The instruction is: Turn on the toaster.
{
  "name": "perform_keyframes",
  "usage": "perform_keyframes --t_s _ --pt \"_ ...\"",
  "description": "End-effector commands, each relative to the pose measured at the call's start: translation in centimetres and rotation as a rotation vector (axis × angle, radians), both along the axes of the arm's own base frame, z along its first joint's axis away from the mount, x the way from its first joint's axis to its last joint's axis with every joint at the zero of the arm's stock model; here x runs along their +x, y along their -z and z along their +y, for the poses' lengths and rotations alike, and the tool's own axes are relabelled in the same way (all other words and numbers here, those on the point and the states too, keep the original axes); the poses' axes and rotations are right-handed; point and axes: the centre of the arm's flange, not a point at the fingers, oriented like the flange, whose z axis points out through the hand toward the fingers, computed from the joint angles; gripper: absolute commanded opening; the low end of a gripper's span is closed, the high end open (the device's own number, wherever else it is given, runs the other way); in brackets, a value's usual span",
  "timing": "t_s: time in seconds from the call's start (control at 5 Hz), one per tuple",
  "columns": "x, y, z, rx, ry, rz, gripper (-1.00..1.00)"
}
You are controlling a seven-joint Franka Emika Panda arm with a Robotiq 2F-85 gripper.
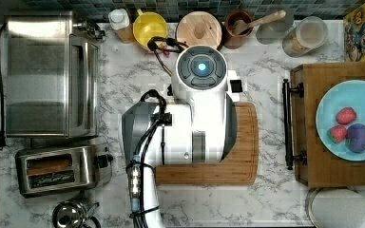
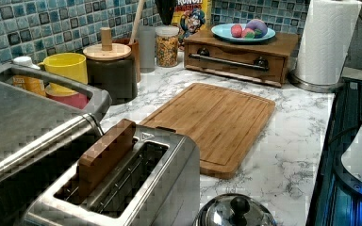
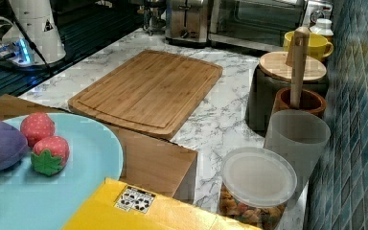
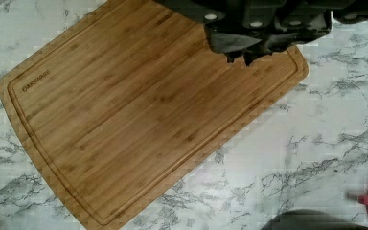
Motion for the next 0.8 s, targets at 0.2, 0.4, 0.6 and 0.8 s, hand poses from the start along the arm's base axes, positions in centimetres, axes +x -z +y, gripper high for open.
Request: perform_keyframes --t_s 0.2,0.4,0.6,0.8 --pt "0.0 0.0 0.4 0.003 -0.02 -0.005 -1.0" --pt "-0.8 1.7 3.4 0.012 -0.141 -0.003 -1.0" --pt "-2.6 3.0 7.1 0.042 -0.279 -0.012 -1.0" --pt "-5.0 4.0 9.8 0.106 -0.377 -0.041 -1.0"
